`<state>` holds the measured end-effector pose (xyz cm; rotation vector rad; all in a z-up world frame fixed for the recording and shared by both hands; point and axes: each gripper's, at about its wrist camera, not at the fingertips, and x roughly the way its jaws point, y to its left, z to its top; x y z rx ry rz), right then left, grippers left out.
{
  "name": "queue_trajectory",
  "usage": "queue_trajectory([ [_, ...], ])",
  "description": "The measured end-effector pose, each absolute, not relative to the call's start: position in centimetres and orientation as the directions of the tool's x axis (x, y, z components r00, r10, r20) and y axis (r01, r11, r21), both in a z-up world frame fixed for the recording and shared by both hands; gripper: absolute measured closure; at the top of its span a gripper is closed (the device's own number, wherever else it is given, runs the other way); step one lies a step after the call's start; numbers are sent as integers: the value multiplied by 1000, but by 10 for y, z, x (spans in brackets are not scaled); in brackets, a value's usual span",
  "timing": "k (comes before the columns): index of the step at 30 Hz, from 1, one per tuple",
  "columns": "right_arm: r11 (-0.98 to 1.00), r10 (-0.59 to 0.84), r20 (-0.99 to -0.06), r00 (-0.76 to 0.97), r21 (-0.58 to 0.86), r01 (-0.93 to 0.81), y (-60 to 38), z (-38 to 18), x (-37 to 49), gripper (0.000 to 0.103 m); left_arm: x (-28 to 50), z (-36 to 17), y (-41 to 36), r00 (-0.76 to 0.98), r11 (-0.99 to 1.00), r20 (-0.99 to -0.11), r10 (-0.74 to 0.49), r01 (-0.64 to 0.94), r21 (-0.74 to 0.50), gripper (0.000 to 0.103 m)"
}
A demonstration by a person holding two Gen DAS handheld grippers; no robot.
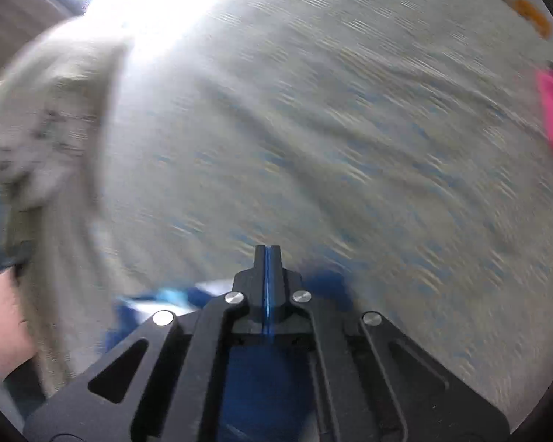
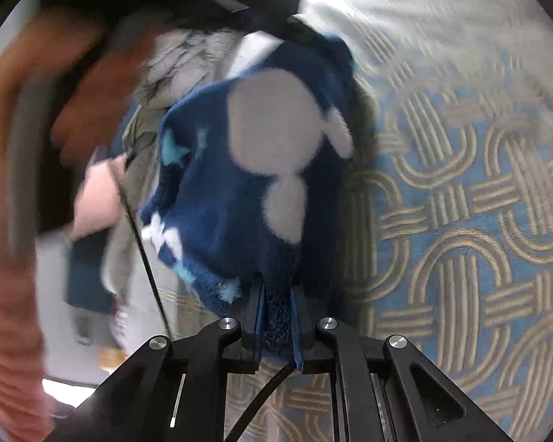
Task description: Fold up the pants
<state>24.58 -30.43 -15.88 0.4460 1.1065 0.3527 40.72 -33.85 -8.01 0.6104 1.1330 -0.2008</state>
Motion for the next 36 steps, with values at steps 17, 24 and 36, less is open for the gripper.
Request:
queue_trajectory([
  [17,680,621,-671,405,718,148,-379,-179,273,53,345,-116,-254,261,853,-947,-189,520,-26,60],
  [24,783,544,-778,314,605,143,-348,-197,280,48,327,-77,-205,350,889,-877,-330,429,-163,59],
  [36,797,507,-755,416,595,108,-334,-156,328,42,322,-149,-72,423,979,-903,-76,203,13,32],
])
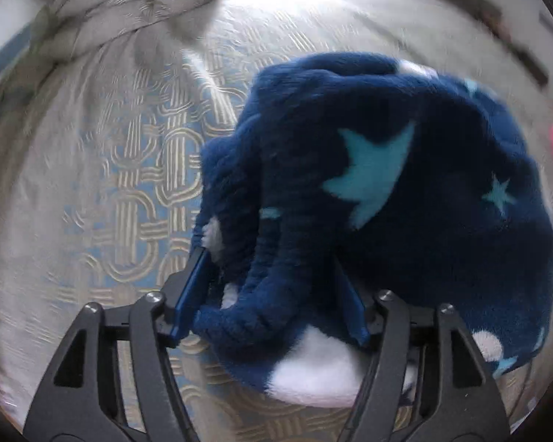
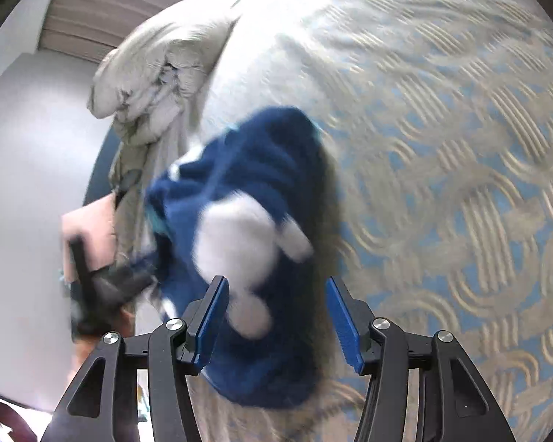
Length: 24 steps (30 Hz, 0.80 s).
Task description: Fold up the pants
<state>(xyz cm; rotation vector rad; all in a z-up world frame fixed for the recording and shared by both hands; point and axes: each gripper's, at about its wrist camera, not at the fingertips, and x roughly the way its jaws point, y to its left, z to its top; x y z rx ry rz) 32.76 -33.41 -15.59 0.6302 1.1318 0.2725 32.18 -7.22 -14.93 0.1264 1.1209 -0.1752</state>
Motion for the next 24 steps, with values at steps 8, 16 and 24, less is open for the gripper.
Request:
queue_trajectory([
  [8,791,495,-800,337,576,205,-334,-199,390,40,328,-154,-39,408,973,-886,-220,159,-169,20],
  [16,823,539,-785,305,567,7,-323,-164,365,38,330,-153,-38,404,955,-872,-277,216,-204,20],
  [24,841,530,-811,247,539,-33,-299,-175,356,34,337,-159,-31,389,938,-858,-334,228,-261,20],
])
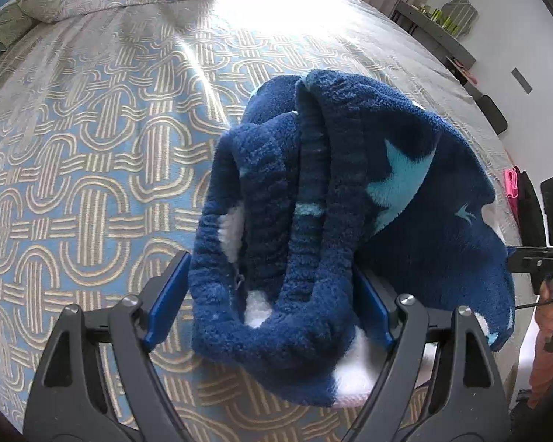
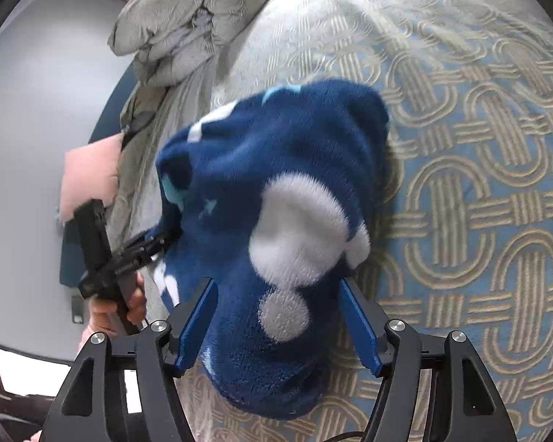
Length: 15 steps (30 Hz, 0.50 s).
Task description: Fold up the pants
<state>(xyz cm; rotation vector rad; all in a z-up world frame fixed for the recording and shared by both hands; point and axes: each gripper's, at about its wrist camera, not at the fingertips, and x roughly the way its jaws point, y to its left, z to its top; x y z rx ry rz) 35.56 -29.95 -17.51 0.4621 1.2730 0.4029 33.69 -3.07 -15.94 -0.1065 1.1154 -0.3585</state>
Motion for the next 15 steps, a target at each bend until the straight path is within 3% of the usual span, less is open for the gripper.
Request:
queue_trajectory([
  [5,841,527,-815,239,541,-8,-295,-184,363,31,346,-162,-25,377,909,-830,-411,234,-344,20],
  [9,843,518,-821,240,537,16,-300,-189,365,30,365,-175,-15,345,876,-805,-483,175,-450,7],
  [15,829,538,-814,218,558,40,-301,-204,371,25,379,-199,-7,289,814,-763,-578,132,-566,6],
])
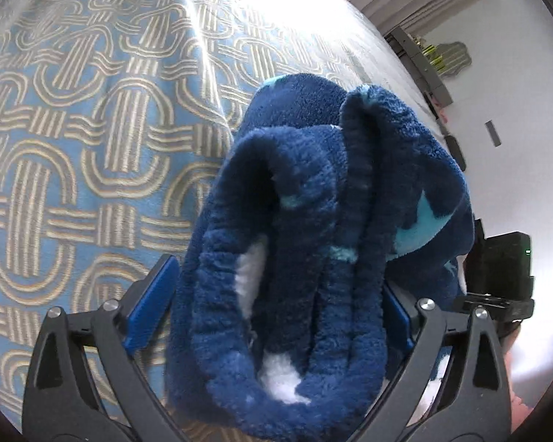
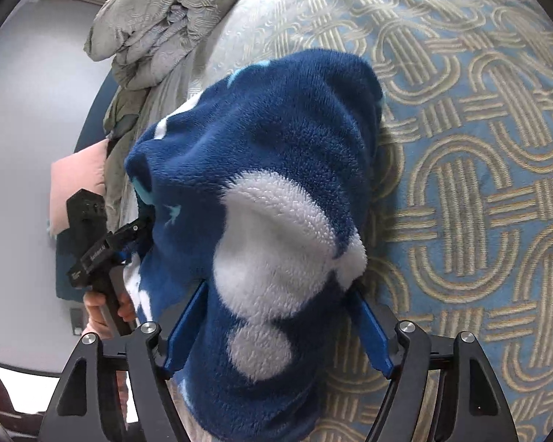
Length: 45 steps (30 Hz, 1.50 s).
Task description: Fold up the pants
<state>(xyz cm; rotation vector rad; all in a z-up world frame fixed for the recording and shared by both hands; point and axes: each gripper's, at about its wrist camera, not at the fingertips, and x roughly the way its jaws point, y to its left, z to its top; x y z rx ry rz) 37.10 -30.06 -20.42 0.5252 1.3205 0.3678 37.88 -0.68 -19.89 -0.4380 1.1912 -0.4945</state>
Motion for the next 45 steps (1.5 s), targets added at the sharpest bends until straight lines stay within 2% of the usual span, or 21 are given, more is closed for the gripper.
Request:
queue_trajectory([
  [4,807,566,-797,210,588,55,-297,-214,379,22,380,-202,-6,281,805,-755,-592,164,-570,9],
  [5,804,570,-794,213,592,58,-297,-214,381,22,379,-200,-7,277,799,-750,-601,181,-573,18],
  [7,802,571,-791,219,594,59,-295,-215,383,21,370,-193,-17,305,816,-756,-578,205,-541,27],
  [8,809,564,-797,218,586,50,-291,-215,384,22,363,-189,-27,322,824,-759,-566,222,-521,35],
  [9,822,549,-807,217,569,33,-288,-213,385,25,359,-184,-31,345,837,-763,-546,245,-489,40],
  [11,862,501,-839,213,505,-39,-277,-202,384,48,351,-172,-39,374,858,-773,-512,266,-439,47],
  [12,871,489,-845,216,488,-61,-274,-195,383,53,348,-166,-42,384,863,-774,-503,268,-428,49],
  [13,877,479,-849,221,474,-82,-271,-186,382,59,345,-157,-44,397,865,-770,-500,271,-422,50],
  [15,884,467,-847,256,452,-118,-268,-165,378,61,340,-137,-49,421,861,-752,-507,286,-421,50],
  [21,869,495,-785,373,453,-200,-287,-94,350,62,327,-68,-69,491,837,-679,-545,361,-411,50],
  [27,882,466,-725,508,428,-198,-339,-26,305,61,317,-3,-129,513,795,-621,-593,494,-352,50],
  [32,901,398,-681,615,416,-124,-403,16,252,61,313,25,-220,453,707,-587,-671,630,-322,49],
  [37,918,278,-656,702,396,7,-479,46,185,60,313,31,-315,338,593,-579,-742,734,-330,49],
  [45,893,70,-661,747,375,248,-587,58,103,60,315,23,-475,156,434,-607,-780,833,-344,49],
])
